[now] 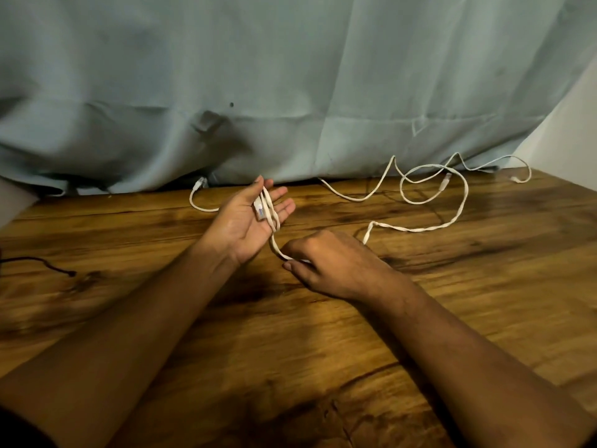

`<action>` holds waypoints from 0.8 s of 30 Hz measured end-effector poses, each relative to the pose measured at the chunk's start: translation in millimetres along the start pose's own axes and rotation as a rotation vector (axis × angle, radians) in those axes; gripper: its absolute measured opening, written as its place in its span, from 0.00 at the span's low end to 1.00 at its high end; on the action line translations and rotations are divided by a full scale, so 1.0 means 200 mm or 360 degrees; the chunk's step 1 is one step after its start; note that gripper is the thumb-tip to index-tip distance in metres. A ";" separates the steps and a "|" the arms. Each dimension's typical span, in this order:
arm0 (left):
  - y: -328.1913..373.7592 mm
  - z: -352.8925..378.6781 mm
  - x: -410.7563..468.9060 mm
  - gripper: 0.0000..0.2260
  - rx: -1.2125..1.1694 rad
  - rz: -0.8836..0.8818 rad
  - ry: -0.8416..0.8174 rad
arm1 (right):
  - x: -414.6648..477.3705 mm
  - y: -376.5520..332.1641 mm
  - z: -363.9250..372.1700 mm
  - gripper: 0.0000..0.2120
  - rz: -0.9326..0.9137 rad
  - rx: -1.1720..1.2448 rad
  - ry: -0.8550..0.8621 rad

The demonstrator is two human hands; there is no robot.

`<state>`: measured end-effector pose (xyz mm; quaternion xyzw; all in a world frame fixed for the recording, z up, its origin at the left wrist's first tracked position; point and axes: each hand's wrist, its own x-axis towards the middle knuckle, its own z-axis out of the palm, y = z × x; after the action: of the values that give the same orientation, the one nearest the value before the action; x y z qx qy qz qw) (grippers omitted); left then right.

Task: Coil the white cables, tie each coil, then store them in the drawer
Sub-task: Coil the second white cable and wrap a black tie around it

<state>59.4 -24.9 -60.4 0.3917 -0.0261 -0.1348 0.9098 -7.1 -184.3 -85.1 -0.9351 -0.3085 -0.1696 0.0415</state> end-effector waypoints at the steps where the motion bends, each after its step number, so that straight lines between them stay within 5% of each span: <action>1: 0.00 0.00 0.00 0.11 0.0019 -0.0001 0.0000 | 0.00 0.00 0.00 0.10 0.0005 0.0013 -0.0010; 11: -0.06 -0.09 0.03 0.11 0.1037 0.0334 0.0245 | -0.01 0.03 -0.05 0.09 0.0100 0.0132 0.0113; 18: -0.11 -0.09 0.00 0.15 0.1767 0.0418 0.0105 | -0.02 0.10 -0.08 0.09 0.0133 0.0074 0.0705; 24: -0.13 -0.08 -0.03 0.16 0.1915 0.0325 -0.0187 | -0.03 0.15 -0.08 0.09 0.0314 0.0023 0.0985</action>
<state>51.1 -29.0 -89.9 0.8242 -0.1853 -0.0299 0.5343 0.8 -214.8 -71.5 -0.8642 -0.1901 -0.4389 0.1562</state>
